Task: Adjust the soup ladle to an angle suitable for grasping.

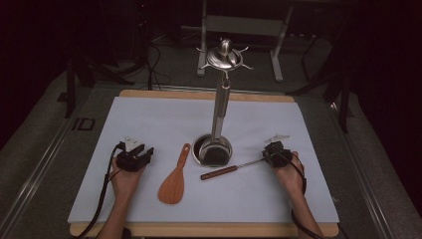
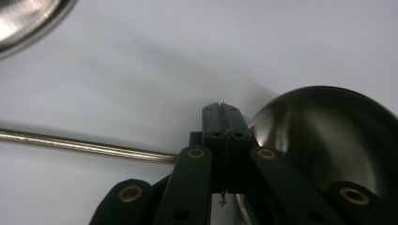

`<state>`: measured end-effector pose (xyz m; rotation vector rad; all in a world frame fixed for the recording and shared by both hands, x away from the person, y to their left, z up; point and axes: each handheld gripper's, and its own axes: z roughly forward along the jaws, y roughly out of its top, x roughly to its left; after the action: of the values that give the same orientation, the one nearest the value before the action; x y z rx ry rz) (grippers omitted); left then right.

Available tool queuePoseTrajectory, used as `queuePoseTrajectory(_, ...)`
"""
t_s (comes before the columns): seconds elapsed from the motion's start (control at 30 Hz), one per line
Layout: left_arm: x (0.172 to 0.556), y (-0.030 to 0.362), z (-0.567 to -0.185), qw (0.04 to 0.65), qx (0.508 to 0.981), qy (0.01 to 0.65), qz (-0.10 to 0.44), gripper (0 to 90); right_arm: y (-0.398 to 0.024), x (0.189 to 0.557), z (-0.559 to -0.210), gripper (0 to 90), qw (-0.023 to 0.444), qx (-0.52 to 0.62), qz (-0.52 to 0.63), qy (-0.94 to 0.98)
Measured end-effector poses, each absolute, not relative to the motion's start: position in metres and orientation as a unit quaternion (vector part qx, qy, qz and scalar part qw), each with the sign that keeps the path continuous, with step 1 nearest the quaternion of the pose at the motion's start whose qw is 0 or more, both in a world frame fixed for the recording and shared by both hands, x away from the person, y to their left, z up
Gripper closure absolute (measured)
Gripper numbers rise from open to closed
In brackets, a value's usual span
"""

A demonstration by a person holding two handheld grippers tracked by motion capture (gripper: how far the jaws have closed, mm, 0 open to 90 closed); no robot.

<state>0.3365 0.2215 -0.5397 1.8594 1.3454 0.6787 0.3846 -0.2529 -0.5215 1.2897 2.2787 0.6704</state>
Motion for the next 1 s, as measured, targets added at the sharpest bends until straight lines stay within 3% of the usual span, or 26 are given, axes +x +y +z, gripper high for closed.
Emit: queuePoseTrajectory(1.0, 0.336, 0.221, -0.54, 0.365, 0.723, 0.523, 0.265, 59.4, -0.315, 0.345, -0.52, 90.0, 0.236, 0.523, 0.218, 0.79)
